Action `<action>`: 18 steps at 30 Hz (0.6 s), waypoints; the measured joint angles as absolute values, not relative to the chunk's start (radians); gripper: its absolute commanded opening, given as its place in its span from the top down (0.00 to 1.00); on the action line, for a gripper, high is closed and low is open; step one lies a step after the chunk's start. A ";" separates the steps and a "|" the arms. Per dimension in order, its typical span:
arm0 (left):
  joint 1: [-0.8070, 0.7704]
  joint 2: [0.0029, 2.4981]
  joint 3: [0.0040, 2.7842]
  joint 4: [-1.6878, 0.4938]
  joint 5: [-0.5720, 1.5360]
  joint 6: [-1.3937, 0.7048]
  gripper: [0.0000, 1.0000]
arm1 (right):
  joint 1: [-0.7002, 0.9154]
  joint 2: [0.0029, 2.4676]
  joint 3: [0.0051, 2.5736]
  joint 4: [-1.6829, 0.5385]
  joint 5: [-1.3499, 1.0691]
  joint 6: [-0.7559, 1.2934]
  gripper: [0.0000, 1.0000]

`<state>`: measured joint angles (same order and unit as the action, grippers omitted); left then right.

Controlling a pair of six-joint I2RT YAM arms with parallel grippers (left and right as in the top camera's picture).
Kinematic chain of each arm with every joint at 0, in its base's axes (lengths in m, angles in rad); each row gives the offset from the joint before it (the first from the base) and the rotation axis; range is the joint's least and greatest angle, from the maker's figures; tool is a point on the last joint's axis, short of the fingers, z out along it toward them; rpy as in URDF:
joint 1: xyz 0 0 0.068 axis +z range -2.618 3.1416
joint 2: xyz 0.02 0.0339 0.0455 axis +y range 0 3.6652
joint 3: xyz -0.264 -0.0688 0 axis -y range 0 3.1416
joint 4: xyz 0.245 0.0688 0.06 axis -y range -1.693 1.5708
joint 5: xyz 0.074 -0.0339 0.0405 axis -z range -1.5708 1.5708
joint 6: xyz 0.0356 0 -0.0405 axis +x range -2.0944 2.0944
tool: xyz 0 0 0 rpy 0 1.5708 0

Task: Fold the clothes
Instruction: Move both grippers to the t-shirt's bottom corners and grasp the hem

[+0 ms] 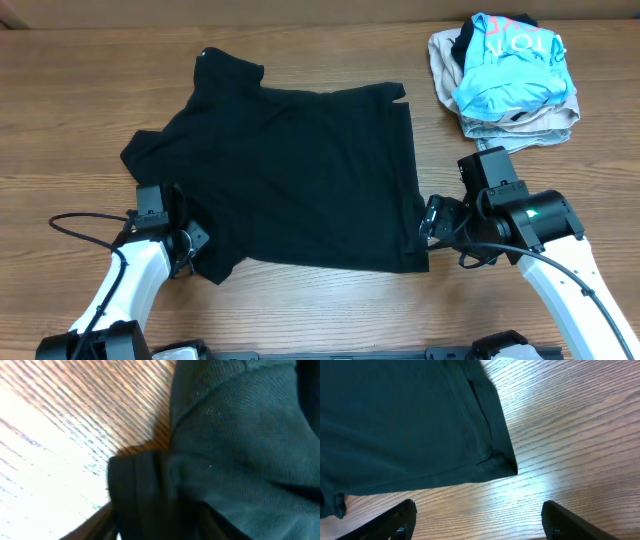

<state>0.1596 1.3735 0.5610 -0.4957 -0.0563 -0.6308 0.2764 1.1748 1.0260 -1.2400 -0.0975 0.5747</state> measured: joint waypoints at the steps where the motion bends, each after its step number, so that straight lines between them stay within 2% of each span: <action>1: 0.160 1.374 0.559 -0.495 -0.052 -0.631 0.83 | 0.276 1.175 1.026 -1.240 -0.097 0.575 0.19; 2: 0.160 1.374 0.558 -0.494 -0.050 -0.632 0.90 | 0.276 1.175 1.026 -1.240 -0.097 0.575 0.19; 5: 0.160 1.374 0.557 -0.493 -0.037 -0.611 0.96 | 0.276 1.175 1.026 -1.240 -0.097 0.575 0.19; 10: 0.160 1.382 0.630 -0.676 -0.025 -0.519 0.96 | 0.276 1.175 1.026 -1.239 -0.097 0.575 0.22; 18: 0.160 1.390 0.995 -1.031 -0.026 -0.387 0.96 | 0.276 1.177 1.026 -1.217 -0.100 0.577 0.23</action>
